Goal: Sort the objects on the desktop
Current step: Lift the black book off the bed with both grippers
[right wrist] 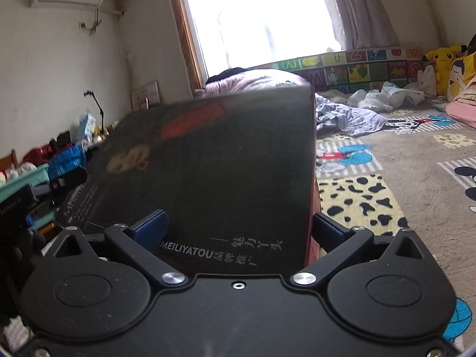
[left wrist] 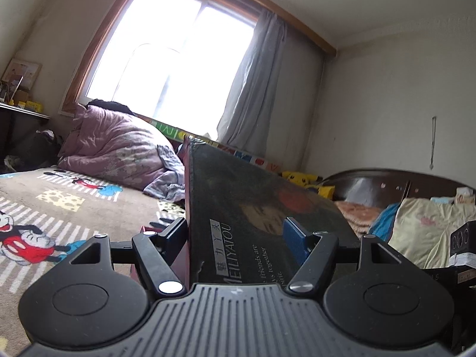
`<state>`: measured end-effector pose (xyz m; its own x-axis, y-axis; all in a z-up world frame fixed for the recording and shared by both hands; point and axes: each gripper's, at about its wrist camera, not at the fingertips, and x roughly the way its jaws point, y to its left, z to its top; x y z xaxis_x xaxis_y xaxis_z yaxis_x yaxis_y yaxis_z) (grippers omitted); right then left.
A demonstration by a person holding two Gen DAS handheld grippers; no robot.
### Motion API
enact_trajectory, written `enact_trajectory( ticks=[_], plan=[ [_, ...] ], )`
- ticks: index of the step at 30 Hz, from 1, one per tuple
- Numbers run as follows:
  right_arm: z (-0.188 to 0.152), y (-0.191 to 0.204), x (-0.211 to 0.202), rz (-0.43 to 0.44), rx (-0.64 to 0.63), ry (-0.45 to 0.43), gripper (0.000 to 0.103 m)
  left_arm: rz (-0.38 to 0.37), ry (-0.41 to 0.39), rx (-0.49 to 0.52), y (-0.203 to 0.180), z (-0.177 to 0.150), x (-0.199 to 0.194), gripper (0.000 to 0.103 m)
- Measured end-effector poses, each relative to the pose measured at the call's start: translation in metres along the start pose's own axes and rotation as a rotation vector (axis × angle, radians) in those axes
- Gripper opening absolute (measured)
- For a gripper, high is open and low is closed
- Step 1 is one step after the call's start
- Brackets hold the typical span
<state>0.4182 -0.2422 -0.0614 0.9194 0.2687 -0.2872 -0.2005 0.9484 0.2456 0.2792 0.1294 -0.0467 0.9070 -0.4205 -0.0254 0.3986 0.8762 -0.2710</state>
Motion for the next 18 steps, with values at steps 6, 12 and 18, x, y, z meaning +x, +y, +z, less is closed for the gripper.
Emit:
enact_trajectory(
  ticks=[6, 12, 18],
  plan=[
    [-0.001, 0.0, 0.015, -0.017, -0.009, 0.022, 0.103, 0.039, 0.065, 0.018, 0.009, -0.01, 0.008, 0.069],
    [0.006, 0.0, 0.028, -0.02, -0.026, 0.013, 0.103, 0.072, 0.082, 0.008, 0.015, -0.014, 0.012, 0.069],
    [0.009, 0.002, 0.042, -0.052, -0.067, 0.007, 0.103, 0.121, 0.115, 0.026, 0.016, -0.018, 0.022, 0.069]
  ],
)
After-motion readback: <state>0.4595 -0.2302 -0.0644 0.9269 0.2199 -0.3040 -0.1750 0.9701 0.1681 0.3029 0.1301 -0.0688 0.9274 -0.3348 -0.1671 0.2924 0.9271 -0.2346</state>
